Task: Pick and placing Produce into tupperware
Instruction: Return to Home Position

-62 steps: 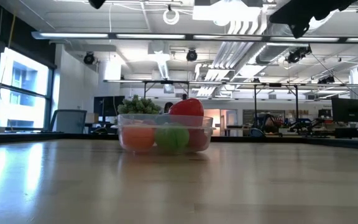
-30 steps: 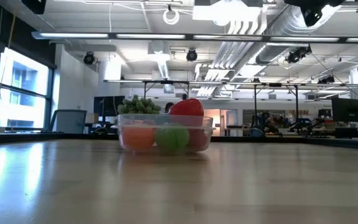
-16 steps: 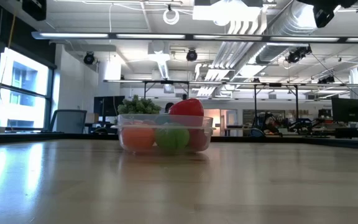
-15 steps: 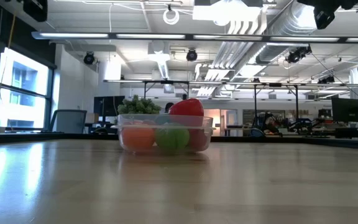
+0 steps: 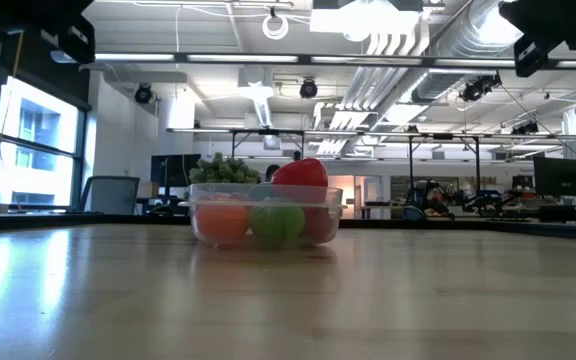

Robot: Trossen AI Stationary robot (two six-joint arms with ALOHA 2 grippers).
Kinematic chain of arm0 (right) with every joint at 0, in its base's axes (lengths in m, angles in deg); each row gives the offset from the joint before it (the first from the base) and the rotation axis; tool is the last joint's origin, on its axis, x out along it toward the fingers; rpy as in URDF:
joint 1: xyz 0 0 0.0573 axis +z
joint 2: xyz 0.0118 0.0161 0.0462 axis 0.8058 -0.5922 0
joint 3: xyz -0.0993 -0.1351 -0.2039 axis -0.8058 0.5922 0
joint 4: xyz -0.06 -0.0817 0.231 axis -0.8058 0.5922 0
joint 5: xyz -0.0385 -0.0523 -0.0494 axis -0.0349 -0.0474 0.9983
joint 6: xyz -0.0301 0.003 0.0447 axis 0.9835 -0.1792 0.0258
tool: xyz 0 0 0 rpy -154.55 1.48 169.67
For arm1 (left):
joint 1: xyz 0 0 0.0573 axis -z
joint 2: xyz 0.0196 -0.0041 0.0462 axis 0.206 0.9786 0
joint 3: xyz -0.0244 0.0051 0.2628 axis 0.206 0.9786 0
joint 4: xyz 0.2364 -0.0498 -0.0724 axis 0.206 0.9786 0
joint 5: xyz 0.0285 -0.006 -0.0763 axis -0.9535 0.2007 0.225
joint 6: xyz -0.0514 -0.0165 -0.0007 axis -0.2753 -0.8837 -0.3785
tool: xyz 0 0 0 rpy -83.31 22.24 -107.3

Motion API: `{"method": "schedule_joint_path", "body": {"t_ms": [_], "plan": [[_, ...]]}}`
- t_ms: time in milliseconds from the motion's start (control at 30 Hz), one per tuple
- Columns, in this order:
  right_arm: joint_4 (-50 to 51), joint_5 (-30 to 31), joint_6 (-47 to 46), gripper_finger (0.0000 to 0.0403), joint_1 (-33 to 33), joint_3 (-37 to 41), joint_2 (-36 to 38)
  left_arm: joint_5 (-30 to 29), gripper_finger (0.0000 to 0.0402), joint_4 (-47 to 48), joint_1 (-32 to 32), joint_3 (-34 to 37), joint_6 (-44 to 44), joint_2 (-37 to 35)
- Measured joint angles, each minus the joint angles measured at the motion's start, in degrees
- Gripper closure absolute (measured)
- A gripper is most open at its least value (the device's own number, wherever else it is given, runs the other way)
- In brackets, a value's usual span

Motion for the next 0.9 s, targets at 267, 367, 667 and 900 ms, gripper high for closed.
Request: {"method": "schedule_joint_path", "body": {"t_ms": [267,367,667,900], "plan": [[-7.46,-2.86,-0.42,0.0403,-0.01,4.11,0.03,-0.02,0.0396,-4.18,0.00,4.45,-0.17,0.02],[-11.13,-3.58,-0.73,0.0403,-0.01,7.74,-0.02,-0.02,0.0396,-6.09,0.00,6.12,-0.32,0.02],[-14.59,-4.27,-3.19,0.0403,0.00,12.98,0.01,-0.01,0.0397,-7.00,0.00,9.27,-1.73,0.04],[-12.19,-5.10,-3.09,0.0403,0.00,13.35,-0.02,-0.04,0.0397,-6.85,0.00,11.75,-2.93,0.04]]}}
